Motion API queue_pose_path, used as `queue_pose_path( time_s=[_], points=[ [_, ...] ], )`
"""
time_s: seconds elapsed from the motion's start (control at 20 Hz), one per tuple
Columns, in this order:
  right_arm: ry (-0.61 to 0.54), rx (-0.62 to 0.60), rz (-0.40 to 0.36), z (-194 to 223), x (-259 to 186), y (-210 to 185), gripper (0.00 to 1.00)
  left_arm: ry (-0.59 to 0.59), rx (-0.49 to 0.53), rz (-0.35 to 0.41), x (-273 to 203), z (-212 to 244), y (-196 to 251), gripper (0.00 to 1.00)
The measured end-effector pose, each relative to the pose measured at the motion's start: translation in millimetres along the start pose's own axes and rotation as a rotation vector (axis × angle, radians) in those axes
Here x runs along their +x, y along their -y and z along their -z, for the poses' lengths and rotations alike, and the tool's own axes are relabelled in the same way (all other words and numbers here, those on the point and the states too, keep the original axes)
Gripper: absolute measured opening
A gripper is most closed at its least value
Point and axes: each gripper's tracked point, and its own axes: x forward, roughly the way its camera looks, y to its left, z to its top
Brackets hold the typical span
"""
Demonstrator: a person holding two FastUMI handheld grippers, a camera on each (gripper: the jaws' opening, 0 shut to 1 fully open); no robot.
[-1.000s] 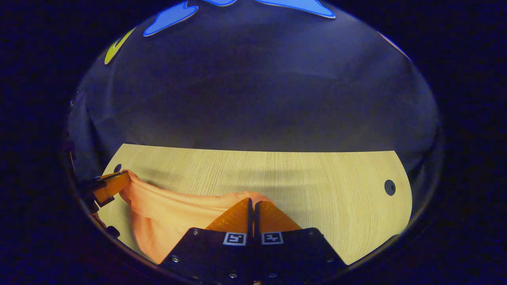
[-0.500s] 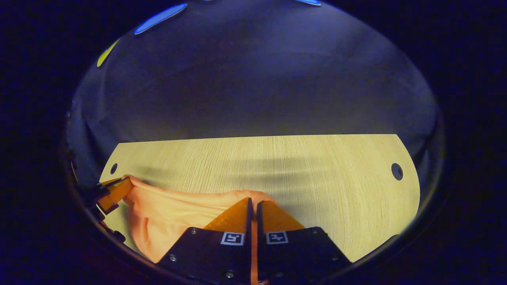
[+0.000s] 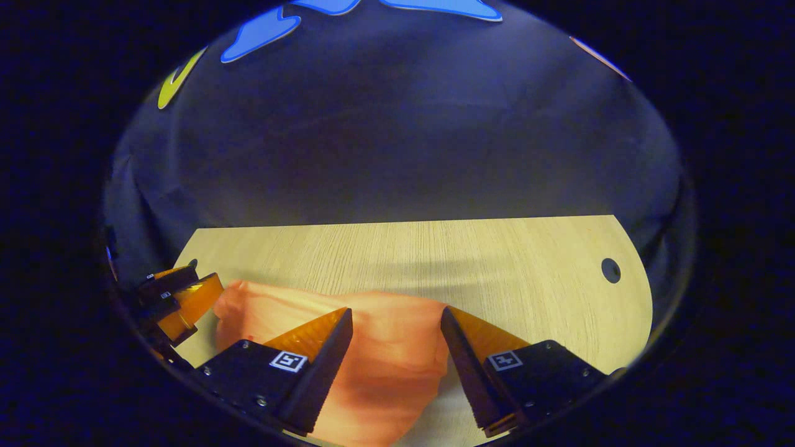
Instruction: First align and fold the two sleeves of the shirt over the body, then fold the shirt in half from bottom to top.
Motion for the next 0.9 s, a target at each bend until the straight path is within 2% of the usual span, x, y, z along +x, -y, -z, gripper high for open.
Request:
queue_pose_path(
  time_s=[0.15,0.3,0.35,0.45,0.55,0.85,0.9],
  points=[
    [0.057,0.001,0.005,-18.5,-33.0,-0.5,0.90,0.030,-0.017,0.013,-37.4,-23.2,11.4,0.94],
    [0.123,0.005,0.006,-37.2,-85.7,-0.3,0.90,0.085,-0.009,0.018,-86.7,-53.1,20.7,0.96],
    [0.151,0.006,0.003,-44.1,-105.6,-1.9,0.90,0.103,-0.008,0.021,-106.4,-63.4,25.0,0.91],
    [0.202,0.006,-0.002,-55.1,-147.8,-6.6,0.90,0.143,-0.004,0.035,-147.6,-82.8,34.4,0.93],
    [0.252,0.005,-0.010,-60.4,-190.6,-9.9,0.90,0.182,0.002,0.035,-190.3,-96.7,37.2,0.96],
    [0.394,0.005,-0.036,-64.6,-307.7,-17.9,0.90,0.302,0.022,0.047,-318.6,-124.0,49.7,0.96],
    [0.415,-0.006,-0.031,-60.0,-327.6,-18.6,0.90,0.319,0.023,0.050,-337.8,-125.0,52.4,0.93]
  ],
)
